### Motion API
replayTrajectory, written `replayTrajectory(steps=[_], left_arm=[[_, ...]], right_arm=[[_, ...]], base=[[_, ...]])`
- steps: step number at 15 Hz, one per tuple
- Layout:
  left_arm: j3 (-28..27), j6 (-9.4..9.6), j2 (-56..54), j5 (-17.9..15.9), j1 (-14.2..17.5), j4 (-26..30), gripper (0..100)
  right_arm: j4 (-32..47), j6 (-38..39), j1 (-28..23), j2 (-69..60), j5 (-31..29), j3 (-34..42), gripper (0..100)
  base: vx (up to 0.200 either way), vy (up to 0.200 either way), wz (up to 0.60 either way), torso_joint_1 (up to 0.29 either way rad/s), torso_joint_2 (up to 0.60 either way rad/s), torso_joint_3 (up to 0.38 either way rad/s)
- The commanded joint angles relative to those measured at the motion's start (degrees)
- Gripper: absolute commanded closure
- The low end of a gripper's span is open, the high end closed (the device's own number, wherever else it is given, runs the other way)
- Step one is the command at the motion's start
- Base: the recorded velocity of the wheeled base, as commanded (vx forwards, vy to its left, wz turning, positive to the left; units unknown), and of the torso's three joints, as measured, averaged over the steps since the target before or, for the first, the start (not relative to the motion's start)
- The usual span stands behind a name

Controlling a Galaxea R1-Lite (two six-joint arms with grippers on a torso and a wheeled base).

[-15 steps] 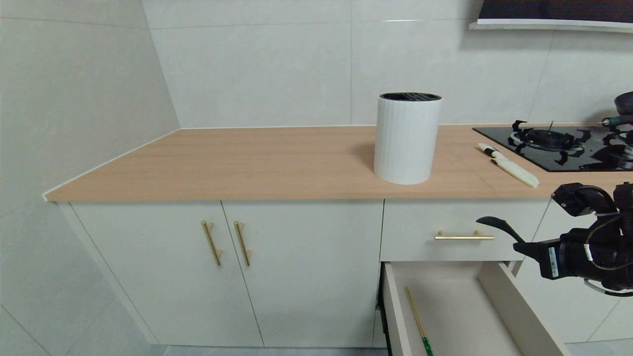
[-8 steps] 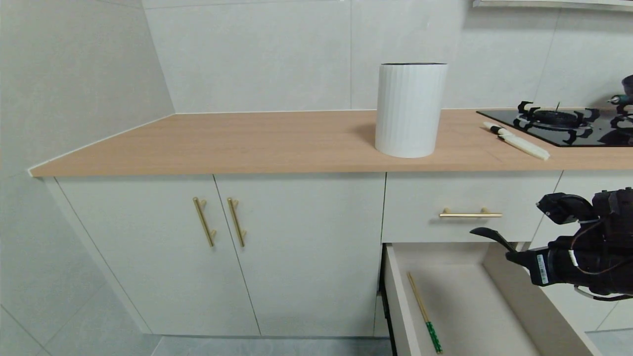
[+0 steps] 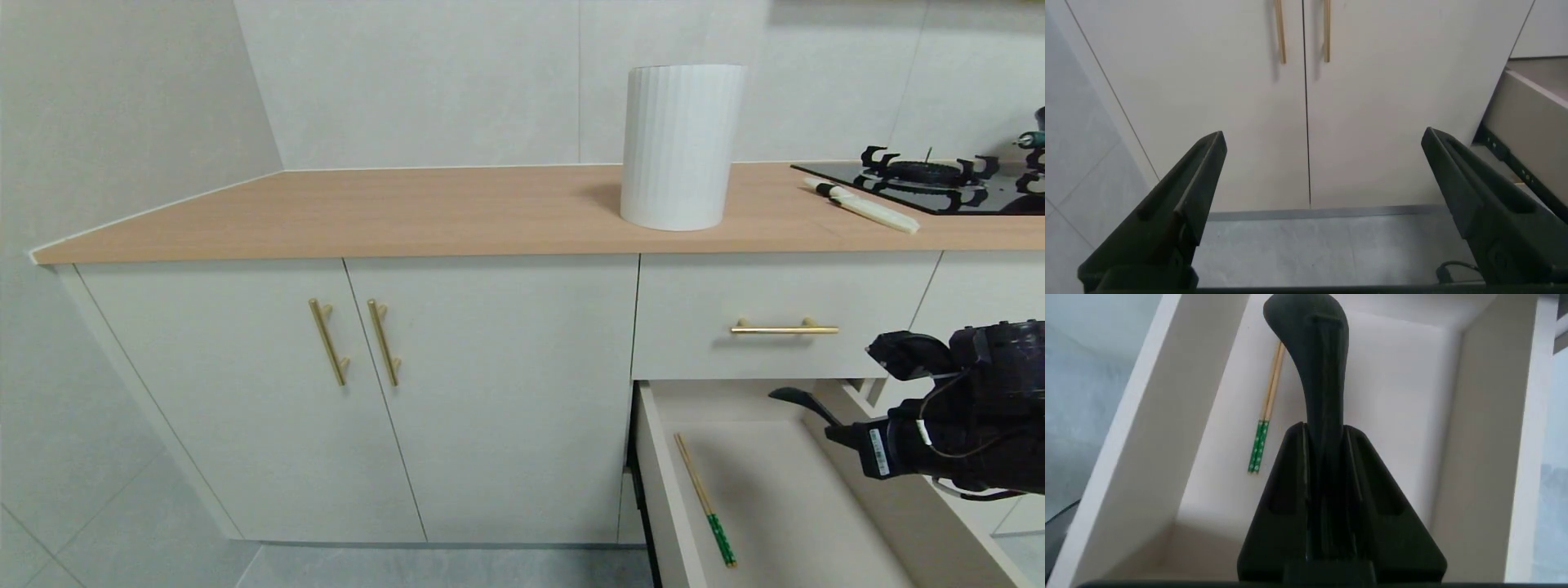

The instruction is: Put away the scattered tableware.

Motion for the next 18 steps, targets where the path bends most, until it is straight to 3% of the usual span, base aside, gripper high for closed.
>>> replayTrajectory(steps=[1,5,12,18], left_arm=[[0.0,0.0,-0.02,0.01,-0.02,-0.01,0],[0.0,0.0,-0.02,0.01,-0.02,-0.01,0],[0.0,0.0,-0.02,0.01,-0.02,-0.01,0],[0.0,0.0,-0.02,0.01,-0.02,-0.01,0]], right_arm=[[-0.48,-0.08,0.1,1.85,-0.08,0.3,100],[-2.67,0.09,0.1,8.09,-0.16,-0.14,100],[-21.31,2.91,1.07,34.9,-10.01,-1.46,100],[-25.79,2.99,1.6,42.55,-13.44,-4.18,100]], base=[[0.0,0.0,0.0,0.0,0.0,0.0],[0.0,0.0,0.0,0.0,0.0,0.0],[0.0,0.0,0.0,0.0,0.0,0.0],[0.0,0.0,0.0,0.0,0.0,0.0]])
